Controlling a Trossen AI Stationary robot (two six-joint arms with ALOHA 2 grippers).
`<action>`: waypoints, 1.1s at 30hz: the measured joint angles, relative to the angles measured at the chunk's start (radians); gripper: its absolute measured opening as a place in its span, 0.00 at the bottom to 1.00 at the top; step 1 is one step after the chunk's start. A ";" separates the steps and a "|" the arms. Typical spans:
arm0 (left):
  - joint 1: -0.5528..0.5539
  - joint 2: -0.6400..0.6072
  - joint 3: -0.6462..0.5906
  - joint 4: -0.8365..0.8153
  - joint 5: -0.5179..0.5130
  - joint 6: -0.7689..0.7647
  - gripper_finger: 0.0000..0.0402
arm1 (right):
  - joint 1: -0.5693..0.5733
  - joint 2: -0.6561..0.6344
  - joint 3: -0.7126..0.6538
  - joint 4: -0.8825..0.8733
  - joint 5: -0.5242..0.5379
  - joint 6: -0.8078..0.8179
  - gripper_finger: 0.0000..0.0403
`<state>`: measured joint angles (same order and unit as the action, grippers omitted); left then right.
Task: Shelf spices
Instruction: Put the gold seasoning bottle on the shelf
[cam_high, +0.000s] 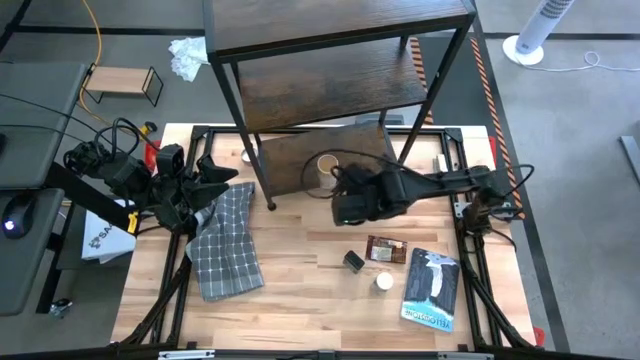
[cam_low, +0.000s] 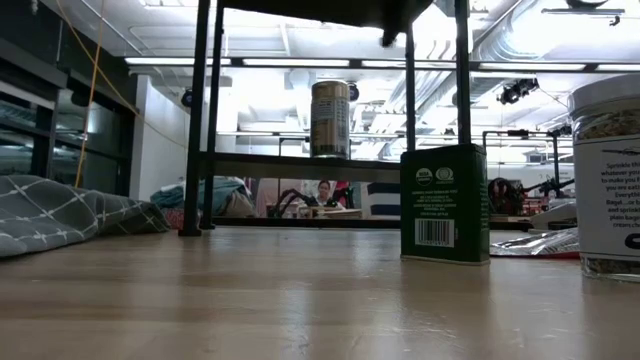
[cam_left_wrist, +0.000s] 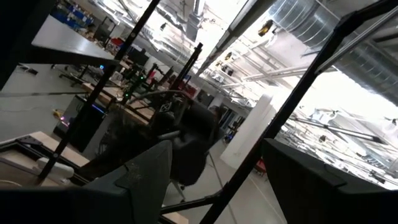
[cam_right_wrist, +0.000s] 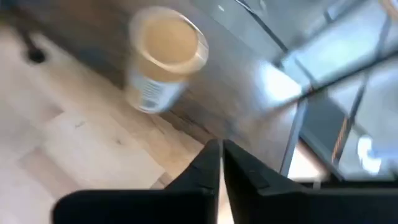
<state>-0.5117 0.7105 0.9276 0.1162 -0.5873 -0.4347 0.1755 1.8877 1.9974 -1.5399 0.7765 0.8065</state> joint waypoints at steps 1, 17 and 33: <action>0.000 0.000 0.000 0.000 0.002 -0.001 0.62 | -0.001 -0.026 -0.059 0.012 0.003 0.065 0.02; 0.000 0.000 0.000 -0.008 -0.005 -0.008 0.62 | -0.095 -0.436 -0.990 1.260 -0.126 0.259 0.00; 0.000 0.000 0.000 0.004 -0.058 -0.009 0.62 | -0.194 -0.320 -1.036 1.699 -0.248 0.231 0.00</action>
<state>-0.5117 0.7105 0.9276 0.1198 -0.6449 -0.4435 -0.0187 1.5677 0.9619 0.1591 0.5288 1.0372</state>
